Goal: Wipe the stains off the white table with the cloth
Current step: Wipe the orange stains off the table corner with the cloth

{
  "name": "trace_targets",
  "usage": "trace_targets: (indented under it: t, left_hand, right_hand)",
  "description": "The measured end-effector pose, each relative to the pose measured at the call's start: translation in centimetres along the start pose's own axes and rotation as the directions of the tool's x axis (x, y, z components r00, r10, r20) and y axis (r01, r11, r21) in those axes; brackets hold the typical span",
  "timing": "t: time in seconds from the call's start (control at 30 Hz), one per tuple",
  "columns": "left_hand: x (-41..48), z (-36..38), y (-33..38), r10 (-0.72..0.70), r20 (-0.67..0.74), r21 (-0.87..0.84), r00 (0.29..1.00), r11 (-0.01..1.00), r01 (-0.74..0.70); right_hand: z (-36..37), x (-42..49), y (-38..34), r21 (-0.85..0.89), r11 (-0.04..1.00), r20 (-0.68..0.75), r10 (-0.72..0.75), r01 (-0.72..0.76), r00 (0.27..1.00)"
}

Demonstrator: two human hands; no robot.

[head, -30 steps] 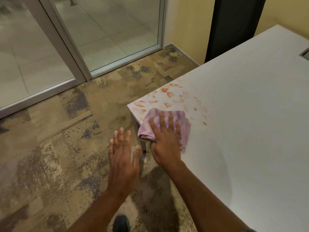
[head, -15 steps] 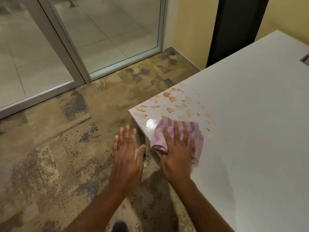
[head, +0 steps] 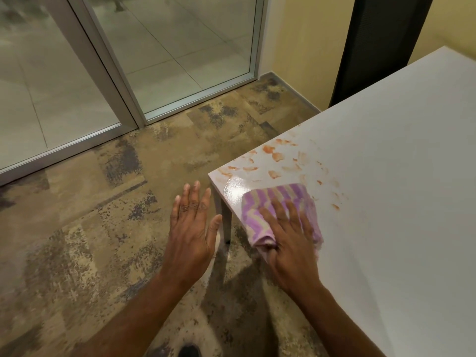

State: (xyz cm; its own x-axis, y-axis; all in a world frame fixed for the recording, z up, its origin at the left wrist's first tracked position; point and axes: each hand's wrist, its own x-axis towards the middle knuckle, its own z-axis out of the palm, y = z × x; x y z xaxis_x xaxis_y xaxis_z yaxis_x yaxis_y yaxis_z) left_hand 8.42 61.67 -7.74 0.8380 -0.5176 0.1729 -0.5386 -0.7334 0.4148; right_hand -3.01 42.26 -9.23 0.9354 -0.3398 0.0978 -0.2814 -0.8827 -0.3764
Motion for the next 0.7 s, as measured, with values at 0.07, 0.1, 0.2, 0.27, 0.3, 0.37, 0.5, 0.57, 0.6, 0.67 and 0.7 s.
trace_targets:
  t: [0.07,0.1,0.2,0.27,0.3,0.37,0.5,0.57,0.6,0.67,0.7]
  left_hand:
    - [0.4,0.1,-0.4,-0.009,-0.002,-0.003,1.000,1.000,0.009]
    - [0.6,0.2,-0.6,-0.014,-0.007,-0.004,1.000,1.000,0.014]
    - [1.0,0.6,-1.2,-0.025,-0.021,-0.014,0.999,1.000,0.025]
    - [1.2,0.7,-1.4,-0.024,-0.027,-0.031,0.999,0.999,0.023]
    - [1.4,0.6,-1.5,-0.024,-0.033,-0.039,0.999,0.999,0.023]
    - [1.8,0.4,-1.7,-0.029,-0.046,-0.051,0.999,0.998,0.026]
    - [2.3,-0.3,-2.1,-0.015,-0.059,-0.075,0.998,0.997,0.010]
    - [2.5,-0.4,-2.3,-0.013,-0.055,-0.084,0.998,0.996,0.008]
    - [2.7,-0.4,-2.4,-0.018,-0.051,-0.087,0.999,0.996,0.014]
    - [3.0,-0.2,-2.6,-0.028,-0.036,-0.090,0.999,0.996,0.024]
    - [3.2,-0.1,-2.7,-0.024,-0.028,-0.090,0.999,0.996,0.021]
  right_hand:
    - [0.4,1.2,-0.9,-0.077,0.991,-0.041,0.104,-0.107,0.994]
    - [0.8,2.3,-1.6,-0.108,0.983,-0.048,0.146,-0.151,0.988]
    - [2.0,6.6,-4.0,-0.122,0.969,-0.016,0.215,-0.215,0.976]
    - [2.8,9.2,-5.6,-0.089,0.977,0.011,0.195,-0.193,0.981]
    - [3.1,10.1,-6.4,-0.066,0.985,0.016,0.163,-0.162,0.986]
    - [3.6,11.2,-7.9,-0.040,0.996,0.026,0.086,-0.085,0.996]
    - [3.6,9.7,-7.6,0.012,0.998,0.092,-0.057,0.056,0.994]
    - [3.0,7.5,-6.1,0.044,0.992,0.105,-0.120,0.116,0.987]
    - [2.6,6.2,-5.3,0.056,0.991,0.102,-0.129,0.124,0.986]
    - [1.8,4.3,-3.6,0.089,0.993,0.080,-0.082,0.075,0.993]
    - [1.5,3.8,-3.0,0.102,0.994,0.061,-0.035,0.028,0.998]
